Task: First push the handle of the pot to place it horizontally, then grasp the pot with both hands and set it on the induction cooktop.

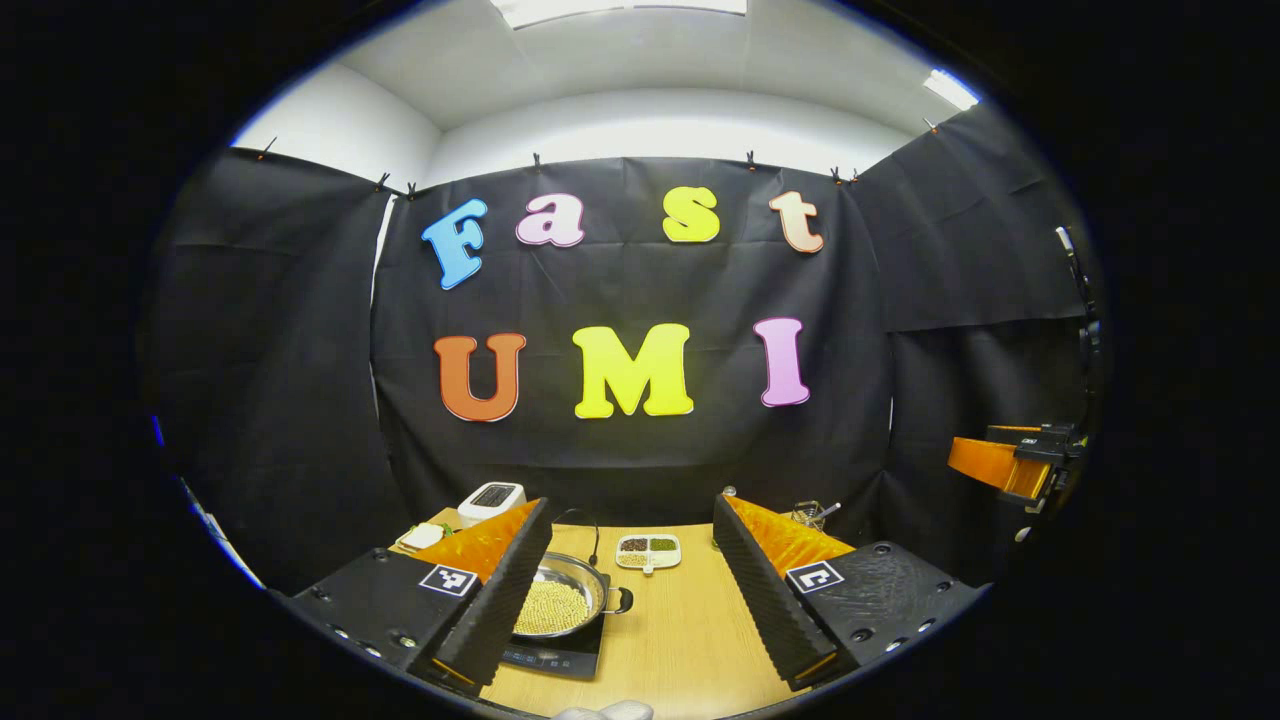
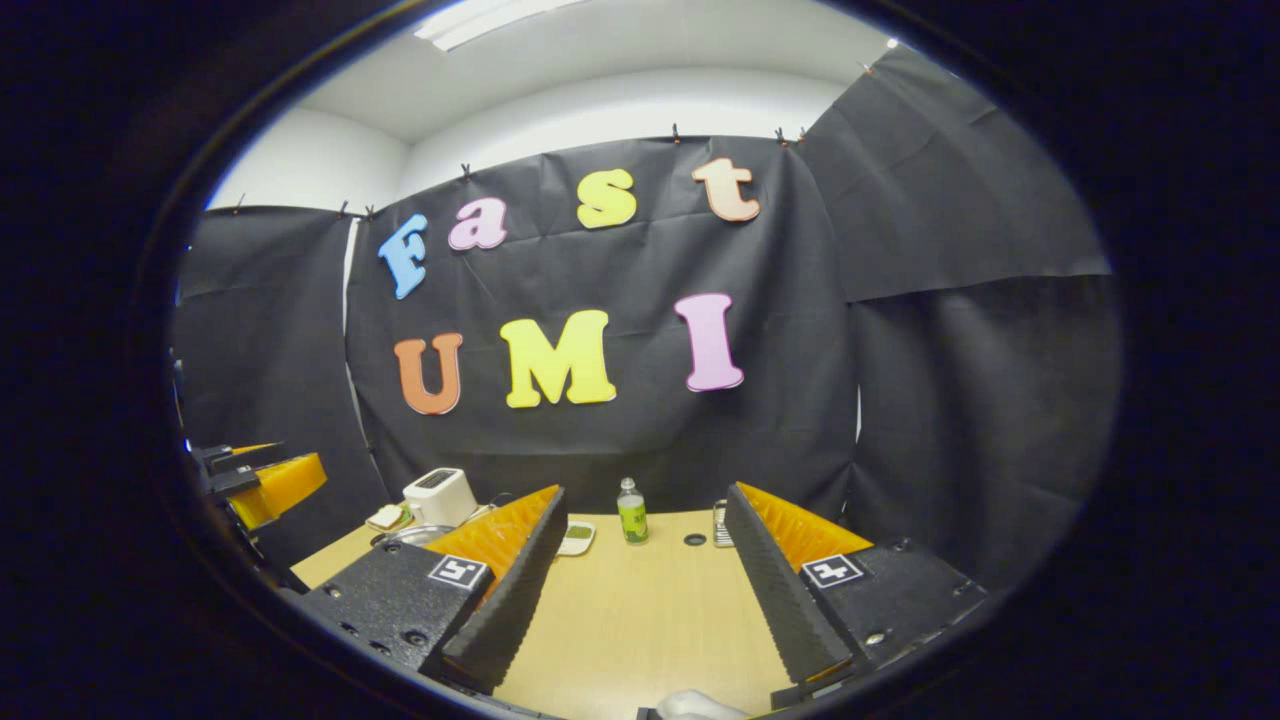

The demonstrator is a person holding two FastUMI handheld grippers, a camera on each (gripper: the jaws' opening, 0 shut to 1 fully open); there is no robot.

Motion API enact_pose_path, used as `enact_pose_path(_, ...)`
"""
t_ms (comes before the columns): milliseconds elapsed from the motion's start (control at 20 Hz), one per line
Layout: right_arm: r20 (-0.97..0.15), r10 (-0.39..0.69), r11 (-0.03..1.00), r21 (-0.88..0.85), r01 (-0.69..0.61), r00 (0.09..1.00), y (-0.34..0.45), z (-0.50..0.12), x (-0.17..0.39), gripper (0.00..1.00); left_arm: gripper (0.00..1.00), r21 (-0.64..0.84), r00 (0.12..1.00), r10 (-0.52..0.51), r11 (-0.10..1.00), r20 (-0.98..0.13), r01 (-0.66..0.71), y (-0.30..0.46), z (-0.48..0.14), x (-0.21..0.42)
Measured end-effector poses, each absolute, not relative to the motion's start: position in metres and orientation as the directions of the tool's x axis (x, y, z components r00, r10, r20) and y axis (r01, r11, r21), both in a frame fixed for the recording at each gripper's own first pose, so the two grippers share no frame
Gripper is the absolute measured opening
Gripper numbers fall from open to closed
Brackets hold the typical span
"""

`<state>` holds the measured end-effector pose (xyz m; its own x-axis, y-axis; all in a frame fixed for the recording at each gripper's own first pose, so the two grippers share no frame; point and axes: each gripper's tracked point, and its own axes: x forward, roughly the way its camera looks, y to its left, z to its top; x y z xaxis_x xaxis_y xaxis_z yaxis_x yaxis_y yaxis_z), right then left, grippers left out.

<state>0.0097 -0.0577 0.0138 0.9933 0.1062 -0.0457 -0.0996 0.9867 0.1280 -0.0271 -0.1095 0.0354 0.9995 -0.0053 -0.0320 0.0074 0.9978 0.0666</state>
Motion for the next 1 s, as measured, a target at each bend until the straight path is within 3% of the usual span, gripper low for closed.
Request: enact_pose_path(1000,-0.037,0.107,0.989,0.111,-0.103,0.994,-0.079,0.011,0.016,0.96,0.96,0.072,0.999,0.012,0.997,-0.034,-0.010,-0.128,0.032,-0.023)
